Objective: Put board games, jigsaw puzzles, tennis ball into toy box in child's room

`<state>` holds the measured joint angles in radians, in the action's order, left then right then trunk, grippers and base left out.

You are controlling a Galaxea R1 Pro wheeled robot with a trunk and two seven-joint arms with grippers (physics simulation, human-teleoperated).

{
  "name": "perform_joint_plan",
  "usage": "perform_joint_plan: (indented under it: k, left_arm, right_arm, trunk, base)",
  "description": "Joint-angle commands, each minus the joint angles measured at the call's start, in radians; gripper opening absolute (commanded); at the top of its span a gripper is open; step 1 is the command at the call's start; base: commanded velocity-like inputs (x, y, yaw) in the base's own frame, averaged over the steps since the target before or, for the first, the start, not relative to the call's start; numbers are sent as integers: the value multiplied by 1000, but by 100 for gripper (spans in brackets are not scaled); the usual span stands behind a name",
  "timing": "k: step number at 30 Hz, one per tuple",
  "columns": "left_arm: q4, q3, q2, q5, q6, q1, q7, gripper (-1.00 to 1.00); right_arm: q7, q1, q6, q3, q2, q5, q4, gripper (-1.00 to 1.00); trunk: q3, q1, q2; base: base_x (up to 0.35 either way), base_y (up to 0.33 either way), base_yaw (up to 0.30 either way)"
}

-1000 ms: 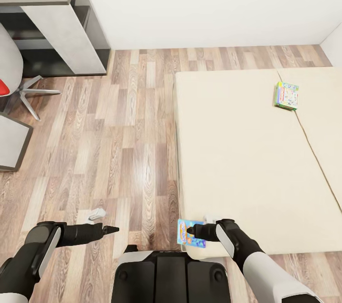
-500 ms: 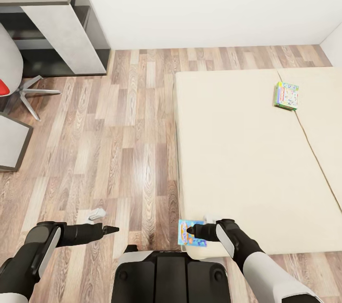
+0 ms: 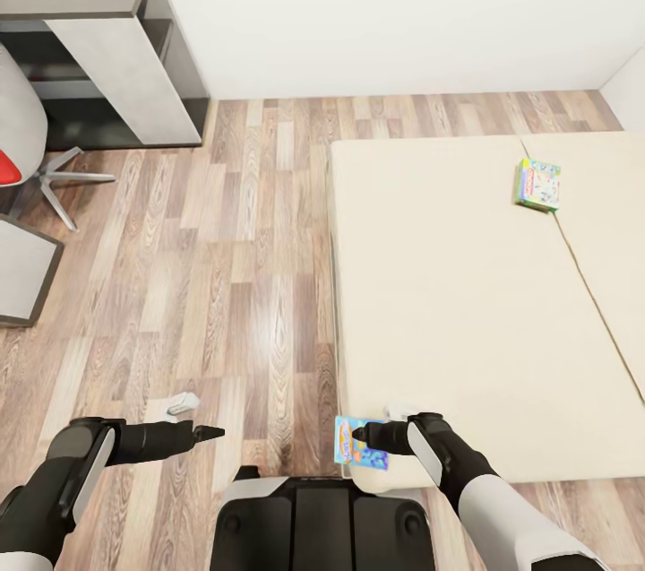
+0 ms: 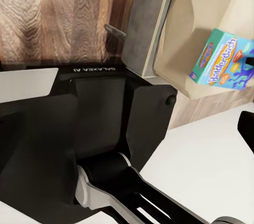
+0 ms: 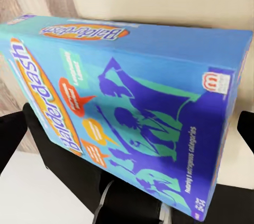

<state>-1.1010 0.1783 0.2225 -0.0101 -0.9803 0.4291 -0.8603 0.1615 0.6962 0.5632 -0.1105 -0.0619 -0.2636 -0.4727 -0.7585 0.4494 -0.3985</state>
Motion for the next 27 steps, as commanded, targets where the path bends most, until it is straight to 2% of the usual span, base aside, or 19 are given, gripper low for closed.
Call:
perform_joint_plan:
  k: [1,27]
  left_arm:
    - [0,1,0,-1,-8,0,-3,100]
    - [0,1,-1,-1,-8,0,-1,100]
  right_arm:
    - [0,0,4,-3,1,-3,-1,100]
    - [0,0,4,-3,4,-5,-1,100]
  trunk:
    - [1,1,-1]
    - [41,1,-1]
  base:
    - [0,0,0]
    - [0,0,-2]
